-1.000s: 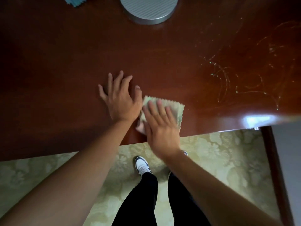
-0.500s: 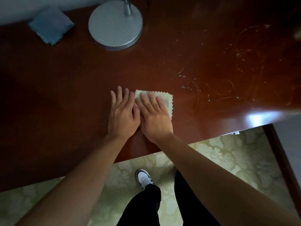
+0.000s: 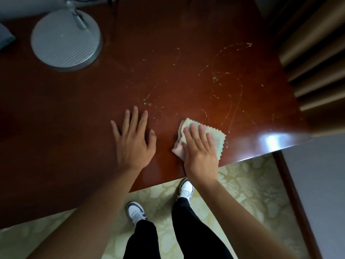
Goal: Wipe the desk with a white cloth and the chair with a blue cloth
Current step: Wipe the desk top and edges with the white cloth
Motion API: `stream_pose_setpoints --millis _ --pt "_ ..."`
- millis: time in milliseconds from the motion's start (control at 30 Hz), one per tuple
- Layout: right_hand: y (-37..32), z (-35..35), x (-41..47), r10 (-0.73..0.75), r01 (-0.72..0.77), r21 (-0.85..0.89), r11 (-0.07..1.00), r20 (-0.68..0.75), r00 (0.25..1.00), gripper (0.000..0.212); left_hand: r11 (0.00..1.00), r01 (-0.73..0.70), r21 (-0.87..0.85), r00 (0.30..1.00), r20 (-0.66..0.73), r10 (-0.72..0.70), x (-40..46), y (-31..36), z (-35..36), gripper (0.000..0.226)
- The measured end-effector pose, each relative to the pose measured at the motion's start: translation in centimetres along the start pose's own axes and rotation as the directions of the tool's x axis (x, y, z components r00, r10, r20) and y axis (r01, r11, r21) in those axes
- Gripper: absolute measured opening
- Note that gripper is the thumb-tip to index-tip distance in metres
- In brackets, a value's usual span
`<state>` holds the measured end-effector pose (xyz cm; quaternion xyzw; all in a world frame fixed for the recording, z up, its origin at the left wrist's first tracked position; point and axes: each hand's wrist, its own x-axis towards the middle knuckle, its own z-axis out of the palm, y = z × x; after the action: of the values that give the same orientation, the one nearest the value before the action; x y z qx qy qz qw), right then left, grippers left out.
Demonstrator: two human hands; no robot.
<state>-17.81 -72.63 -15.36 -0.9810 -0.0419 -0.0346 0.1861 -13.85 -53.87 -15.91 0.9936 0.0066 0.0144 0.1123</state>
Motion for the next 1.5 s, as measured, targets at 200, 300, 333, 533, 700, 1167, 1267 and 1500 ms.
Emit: stream_pose_setpoints --millis 200,300,333,533,700,1167,1267,1500 --pt "4.7 -1.7 5.6 0.094 -0.095 -0.023 0.995 -0.042 0.995 0.039 0.997 0.045 -0.067 0.996 -0.077 -0.051 -0.1 -0.1 -0.1 0.062" --pt "4.5 -1.7 10.6 0.114 -0.113 -0.030 0.993 0.012 0.993 0.042 0.996 0.050 -0.069 0.995 -0.087 -0.056 -0.2 -0.2 -0.1 0.063" --pt "3.6 -1.2 11.3 0.090 -0.089 -0.032 0.995 0.028 0.996 0.042 0.997 0.048 -0.063 0.994 -0.091 -0.053 -0.2 -0.2 -0.1 0.063" --pt "-0.7 -0.8 3.1 -0.256 0.251 0.054 0.966 0.133 0.957 0.040 0.994 0.051 -0.096 0.990 -0.126 -0.063 -0.3 -0.2 -0.3 0.061" --pt "1.8 -1.3 9.3 -0.238 0.232 0.056 0.971 0.162 0.958 0.041 0.991 0.088 -0.105 0.990 -0.097 -0.099 -0.2 -0.1 -0.8 0.059" --pt "-2.2 0.0 7.6 -0.558 0.538 0.149 0.830 0.199 0.806 0.038 0.953 0.159 -0.259 0.972 -0.130 -0.198 0.0 0.2 -1.5 0.048" --pt "-0.5 0.1 11.9 -0.516 0.495 0.148 0.856 0.205 0.831 0.038 0.942 0.177 -0.284 0.967 -0.127 -0.220 0.0 0.2 -1.4 0.045" --pt "-4.4 2.1 21.2 -0.452 0.404 0.225 0.887 0.245 0.858 0.038 0.928 0.201 -0.314 0.967 -0.091 -0.240 -0.1 0.2 -1.6 0.050"
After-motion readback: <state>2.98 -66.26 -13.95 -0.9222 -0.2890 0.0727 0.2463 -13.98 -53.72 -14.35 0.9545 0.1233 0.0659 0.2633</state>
